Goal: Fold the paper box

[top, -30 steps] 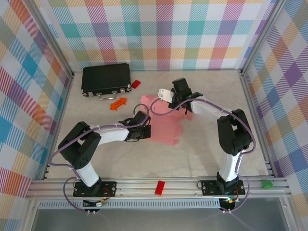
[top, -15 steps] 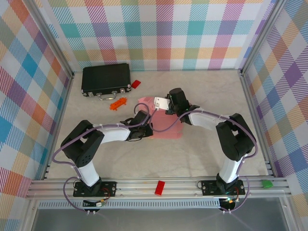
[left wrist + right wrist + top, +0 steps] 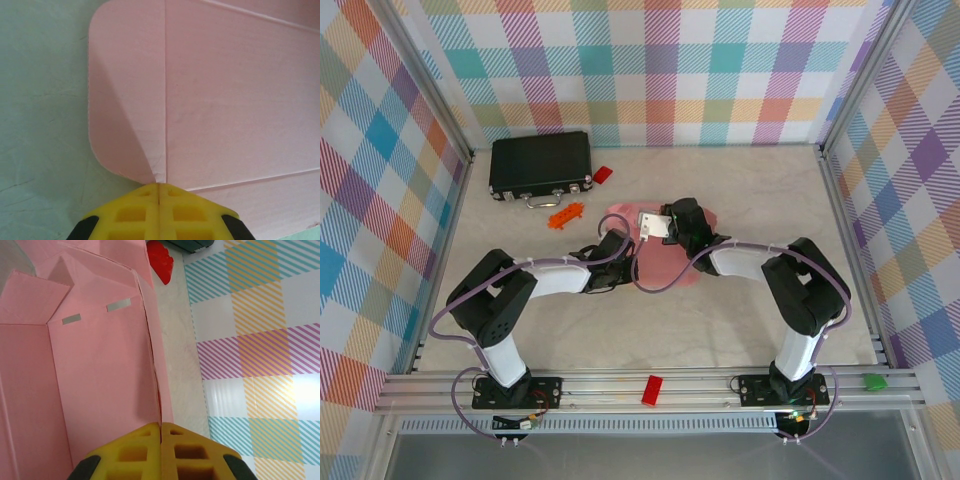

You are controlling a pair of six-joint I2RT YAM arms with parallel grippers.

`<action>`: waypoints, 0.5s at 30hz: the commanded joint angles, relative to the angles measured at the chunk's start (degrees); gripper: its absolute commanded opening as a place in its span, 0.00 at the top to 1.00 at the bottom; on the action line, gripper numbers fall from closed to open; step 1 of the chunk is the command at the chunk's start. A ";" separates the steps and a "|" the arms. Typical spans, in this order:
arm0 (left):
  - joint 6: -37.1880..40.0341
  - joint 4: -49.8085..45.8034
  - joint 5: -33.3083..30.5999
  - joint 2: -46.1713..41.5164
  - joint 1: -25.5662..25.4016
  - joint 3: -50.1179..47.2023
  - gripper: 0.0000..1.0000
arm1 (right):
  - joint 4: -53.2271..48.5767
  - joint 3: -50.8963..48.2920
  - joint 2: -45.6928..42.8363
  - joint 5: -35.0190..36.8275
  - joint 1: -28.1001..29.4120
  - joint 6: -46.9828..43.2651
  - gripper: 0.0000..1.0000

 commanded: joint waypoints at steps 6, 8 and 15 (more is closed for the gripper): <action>0.00 1.49 0.81 -3.13 1.32 -3.67 0.99 | 10.06 -2.11 2.80 2.31 1.30 -3.20 1.00; -0.07 2.22 1.44 -4.64 1.74 -3.84 0.95 | 11.71 -2.23 3.46 2.71 1.29 -3.83 1.00; 1.25 -2.41 -0.13 -12.49 5.25 -2.33 0.79 | 13.44 -2.05 4.17 2.65 1.36 -4.74 1.00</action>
